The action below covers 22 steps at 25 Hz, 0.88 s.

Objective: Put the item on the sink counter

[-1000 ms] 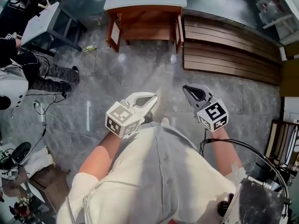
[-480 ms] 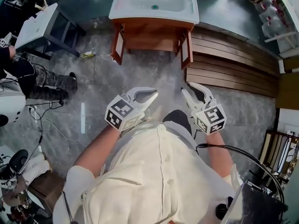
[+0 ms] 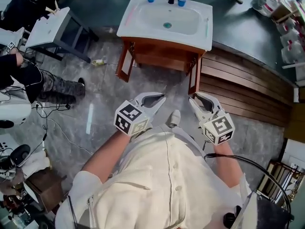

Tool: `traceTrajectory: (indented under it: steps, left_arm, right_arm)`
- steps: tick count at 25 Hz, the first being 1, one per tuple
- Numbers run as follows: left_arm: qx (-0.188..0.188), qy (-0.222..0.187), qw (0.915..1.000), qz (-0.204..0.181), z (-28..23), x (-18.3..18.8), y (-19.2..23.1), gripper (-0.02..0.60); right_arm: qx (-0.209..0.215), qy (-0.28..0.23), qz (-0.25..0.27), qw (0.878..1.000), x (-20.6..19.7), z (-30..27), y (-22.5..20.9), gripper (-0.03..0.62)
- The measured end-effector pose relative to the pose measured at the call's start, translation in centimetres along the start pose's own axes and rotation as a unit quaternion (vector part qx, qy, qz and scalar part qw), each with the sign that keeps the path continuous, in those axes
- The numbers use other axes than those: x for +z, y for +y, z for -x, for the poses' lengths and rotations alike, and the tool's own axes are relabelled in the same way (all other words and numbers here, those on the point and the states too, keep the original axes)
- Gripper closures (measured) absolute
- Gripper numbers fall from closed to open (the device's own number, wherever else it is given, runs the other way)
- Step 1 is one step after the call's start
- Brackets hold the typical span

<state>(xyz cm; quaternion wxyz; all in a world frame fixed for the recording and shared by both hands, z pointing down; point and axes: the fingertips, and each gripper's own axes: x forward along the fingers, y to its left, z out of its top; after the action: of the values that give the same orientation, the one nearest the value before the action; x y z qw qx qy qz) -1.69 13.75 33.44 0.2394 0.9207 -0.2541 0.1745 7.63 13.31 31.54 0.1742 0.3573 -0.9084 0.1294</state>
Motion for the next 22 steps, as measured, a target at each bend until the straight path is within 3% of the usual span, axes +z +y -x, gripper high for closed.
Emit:
traceTrajectory:
  steps: [6,12,17,22]
  left_arm:
    - [0.068,-0.013,0.9975,-0.009,-3.6,4.8,4.3,0.574]
    - [0.127,0.002,0.9919,0.007,-3.9,6.1,10.9,0.572]
    - [0.168,-0.014,0.9854,0.021,-3.6,8.5,19.0,0.566]
    - [0.224,-0.006,0.9742,0.024,-3.2,10.5,30.1,0.563]
  right_arm:
    - [0.036,-0.001,0.025,0.999,1.3,-1.4,-6.2,0.499]
    - [0.034,-0.011,-0.006,0.999,1.4,-3.5,-9.9,0.499]
    - [0.022,-0.003,-0.004,1.000,2.4,-6.1,-12.6,0.499]
    - [0.001,0.013,-0.011,1.000,4.3,-9.9,-15.3,0.499]
